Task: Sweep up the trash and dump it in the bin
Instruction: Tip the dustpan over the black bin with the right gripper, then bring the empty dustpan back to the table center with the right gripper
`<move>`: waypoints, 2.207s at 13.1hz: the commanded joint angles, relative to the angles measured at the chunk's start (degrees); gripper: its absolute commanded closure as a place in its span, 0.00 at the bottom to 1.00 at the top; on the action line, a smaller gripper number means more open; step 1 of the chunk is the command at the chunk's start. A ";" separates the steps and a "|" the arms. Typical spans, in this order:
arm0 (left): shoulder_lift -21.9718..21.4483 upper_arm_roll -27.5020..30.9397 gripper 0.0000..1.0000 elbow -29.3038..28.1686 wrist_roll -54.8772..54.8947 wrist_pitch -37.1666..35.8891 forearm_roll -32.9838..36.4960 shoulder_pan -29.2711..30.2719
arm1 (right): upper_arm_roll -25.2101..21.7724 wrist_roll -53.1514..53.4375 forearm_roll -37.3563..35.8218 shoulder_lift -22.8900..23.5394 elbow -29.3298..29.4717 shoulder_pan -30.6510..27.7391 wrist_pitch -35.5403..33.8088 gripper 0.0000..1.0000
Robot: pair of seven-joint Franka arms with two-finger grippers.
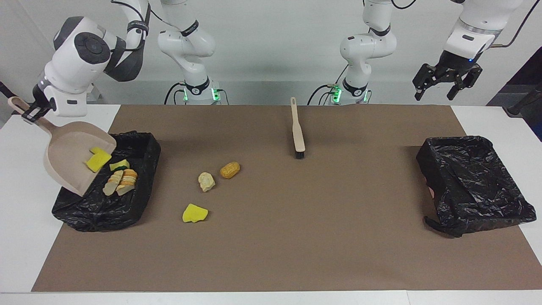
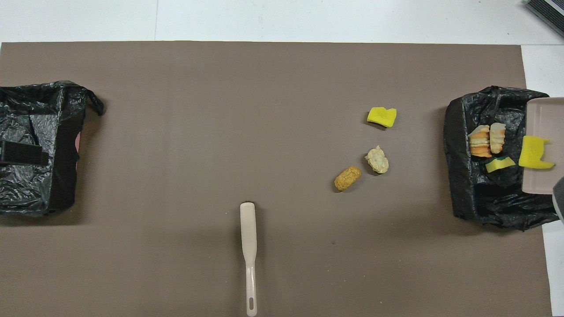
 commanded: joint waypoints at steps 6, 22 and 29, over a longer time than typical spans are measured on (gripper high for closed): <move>0.05 -0.11 0.00 0.55 3.50 -2.09 -1.69 0.65 | 0.61 -0.64 -1.70 -0.64 3.17 1.31 -3.44 1.00; 1.37 -0.02 0.00 1.25 2.97 -4.29 -1.08 0.82 | 0.87 19.88 28.17 1.46 9.41 2.45 -6.17 1.00; 1.37 0.07 0.00 1.25 3.06 -4.37 -0.99 0.83 | 1.40 52.39 43.47 15.78 19.15 13.51 -3.98 1.00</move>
